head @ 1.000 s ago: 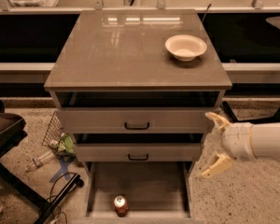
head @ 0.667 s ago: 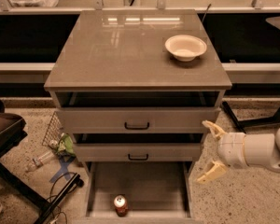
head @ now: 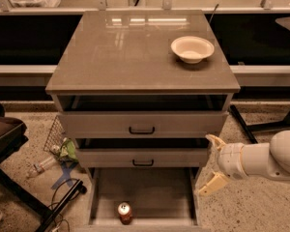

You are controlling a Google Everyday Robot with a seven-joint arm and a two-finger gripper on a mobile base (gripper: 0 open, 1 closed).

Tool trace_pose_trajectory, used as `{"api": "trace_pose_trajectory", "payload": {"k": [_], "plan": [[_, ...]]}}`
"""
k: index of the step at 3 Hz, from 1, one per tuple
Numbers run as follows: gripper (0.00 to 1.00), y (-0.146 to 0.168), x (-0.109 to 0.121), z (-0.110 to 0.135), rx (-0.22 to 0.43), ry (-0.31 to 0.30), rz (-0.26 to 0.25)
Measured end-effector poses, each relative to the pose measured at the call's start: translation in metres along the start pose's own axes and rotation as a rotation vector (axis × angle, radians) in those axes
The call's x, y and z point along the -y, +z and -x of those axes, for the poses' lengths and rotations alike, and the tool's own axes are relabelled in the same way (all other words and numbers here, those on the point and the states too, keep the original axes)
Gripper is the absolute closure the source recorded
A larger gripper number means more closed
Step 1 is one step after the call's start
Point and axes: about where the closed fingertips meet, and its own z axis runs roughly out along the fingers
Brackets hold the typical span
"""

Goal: Pick coke can from bottom drawer and place on counter

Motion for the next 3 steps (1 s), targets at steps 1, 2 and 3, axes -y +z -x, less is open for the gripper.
{"api": "trace_pose_trajectory", "payload": {"k": [1,2,3], "plan": [[0.0,-0.001,0.0,0.001,0.003,-0.01,-0.001],[0.0,0.026,-0.005,-0.006,0.06,0.003,0.041],[0.0,0.077,-0.011,-0.015,0.19,-0.006,0.069]]}}
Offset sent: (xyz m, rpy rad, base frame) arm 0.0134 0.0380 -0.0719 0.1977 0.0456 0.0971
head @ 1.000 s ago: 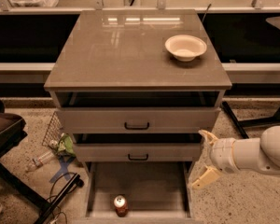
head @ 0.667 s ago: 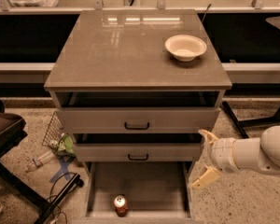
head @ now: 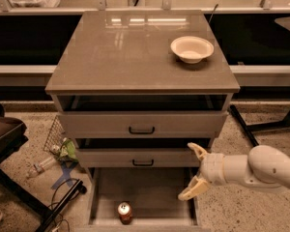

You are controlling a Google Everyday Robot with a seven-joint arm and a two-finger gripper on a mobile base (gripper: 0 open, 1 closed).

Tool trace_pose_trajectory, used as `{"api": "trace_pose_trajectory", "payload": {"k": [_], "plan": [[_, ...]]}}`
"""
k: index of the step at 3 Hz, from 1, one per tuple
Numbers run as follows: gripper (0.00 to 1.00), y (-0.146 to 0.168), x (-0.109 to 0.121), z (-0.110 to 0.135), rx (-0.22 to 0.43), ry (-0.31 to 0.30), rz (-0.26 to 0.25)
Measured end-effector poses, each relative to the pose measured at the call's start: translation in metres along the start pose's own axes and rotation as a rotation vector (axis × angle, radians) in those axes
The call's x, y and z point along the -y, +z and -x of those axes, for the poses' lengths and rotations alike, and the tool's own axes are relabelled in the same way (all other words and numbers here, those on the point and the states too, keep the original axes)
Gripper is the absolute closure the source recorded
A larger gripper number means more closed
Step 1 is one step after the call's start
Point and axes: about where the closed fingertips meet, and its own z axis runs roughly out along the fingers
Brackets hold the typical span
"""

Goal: Pick coke can from bottom drawer and place on counter

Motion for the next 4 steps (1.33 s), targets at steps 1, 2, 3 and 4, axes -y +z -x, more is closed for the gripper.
{"api": "trace_pose_trajectory", "payload": {"k": [1,2,3,4], "plan": [[0.0,0.045,-0.001,-0.012,0.143,-0.076,0.019],[0.0,0.11,-0.019,-0.062,0.29,-0.095,0.125],[0.0,0.154,-0.047,-0.111,0.357,-0.024,0.211],[0.0,0.167,-0.058,-0.123,0.379,0.009,0.227]]}}
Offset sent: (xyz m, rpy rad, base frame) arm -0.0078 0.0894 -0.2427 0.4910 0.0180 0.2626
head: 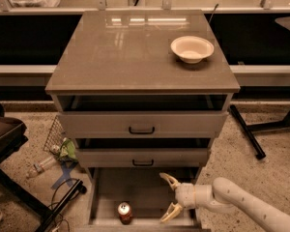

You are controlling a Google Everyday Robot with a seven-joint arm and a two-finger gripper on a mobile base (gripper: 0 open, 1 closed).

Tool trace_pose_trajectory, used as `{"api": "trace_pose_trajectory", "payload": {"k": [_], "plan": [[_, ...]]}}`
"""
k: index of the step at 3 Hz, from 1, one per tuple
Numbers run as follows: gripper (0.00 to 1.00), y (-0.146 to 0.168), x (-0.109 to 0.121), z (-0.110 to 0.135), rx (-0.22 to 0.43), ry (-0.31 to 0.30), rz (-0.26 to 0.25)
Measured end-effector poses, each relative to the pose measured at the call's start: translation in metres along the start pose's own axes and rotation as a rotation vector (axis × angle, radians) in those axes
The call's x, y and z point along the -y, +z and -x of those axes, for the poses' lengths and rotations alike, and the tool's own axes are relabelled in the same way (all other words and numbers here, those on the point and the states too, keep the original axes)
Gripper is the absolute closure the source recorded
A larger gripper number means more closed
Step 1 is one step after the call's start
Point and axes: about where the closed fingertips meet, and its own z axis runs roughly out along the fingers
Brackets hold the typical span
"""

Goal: Pick coke can from bottom drawer and place on counter

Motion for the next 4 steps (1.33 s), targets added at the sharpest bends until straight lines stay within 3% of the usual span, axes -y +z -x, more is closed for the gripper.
{"api": "trace_pose_trajectory", "payload": {"k": [1,4], "plan": [[0.0,0.002,0.002,0.001,-0.001,-0.006,0.002],[0.0,0.096,0.04,-0.078,0.067,-0.032,0.054]]}}
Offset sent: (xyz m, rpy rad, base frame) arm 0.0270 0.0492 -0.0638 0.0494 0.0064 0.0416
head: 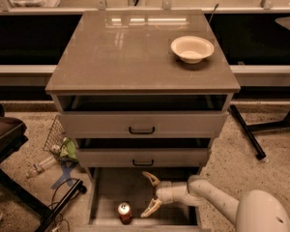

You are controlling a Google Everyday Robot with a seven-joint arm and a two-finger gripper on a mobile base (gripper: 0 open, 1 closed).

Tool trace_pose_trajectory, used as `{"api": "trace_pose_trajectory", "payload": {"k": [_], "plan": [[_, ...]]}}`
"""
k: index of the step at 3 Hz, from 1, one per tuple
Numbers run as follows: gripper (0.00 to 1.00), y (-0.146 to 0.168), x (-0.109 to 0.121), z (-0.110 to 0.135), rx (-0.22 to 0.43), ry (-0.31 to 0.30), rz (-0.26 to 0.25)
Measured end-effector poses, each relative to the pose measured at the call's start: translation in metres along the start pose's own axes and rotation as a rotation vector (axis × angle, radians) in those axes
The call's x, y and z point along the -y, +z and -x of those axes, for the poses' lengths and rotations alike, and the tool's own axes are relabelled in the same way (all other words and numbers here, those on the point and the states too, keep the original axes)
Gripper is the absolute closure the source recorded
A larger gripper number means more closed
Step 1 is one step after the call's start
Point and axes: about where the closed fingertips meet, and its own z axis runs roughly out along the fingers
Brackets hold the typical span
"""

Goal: Pick coke can from bottom drawer and place on counter

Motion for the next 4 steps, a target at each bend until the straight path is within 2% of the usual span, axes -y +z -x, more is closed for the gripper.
{"api": "trace_pose_trajectory", "payload": {"k": [1,2,3,4], "plan": [[0.0,0.027,0.002,-0.028,0.022,-0.026,0.042],[0.0,0.043,-0.007,-0.043,0.047,-0.037,0.095],[0.0,0.07,-0.019,-0.063,0.056,-0.026,0.161],[0.0,0.084,-0.025,-0.07,0.057,-0.021,0.191]]}}
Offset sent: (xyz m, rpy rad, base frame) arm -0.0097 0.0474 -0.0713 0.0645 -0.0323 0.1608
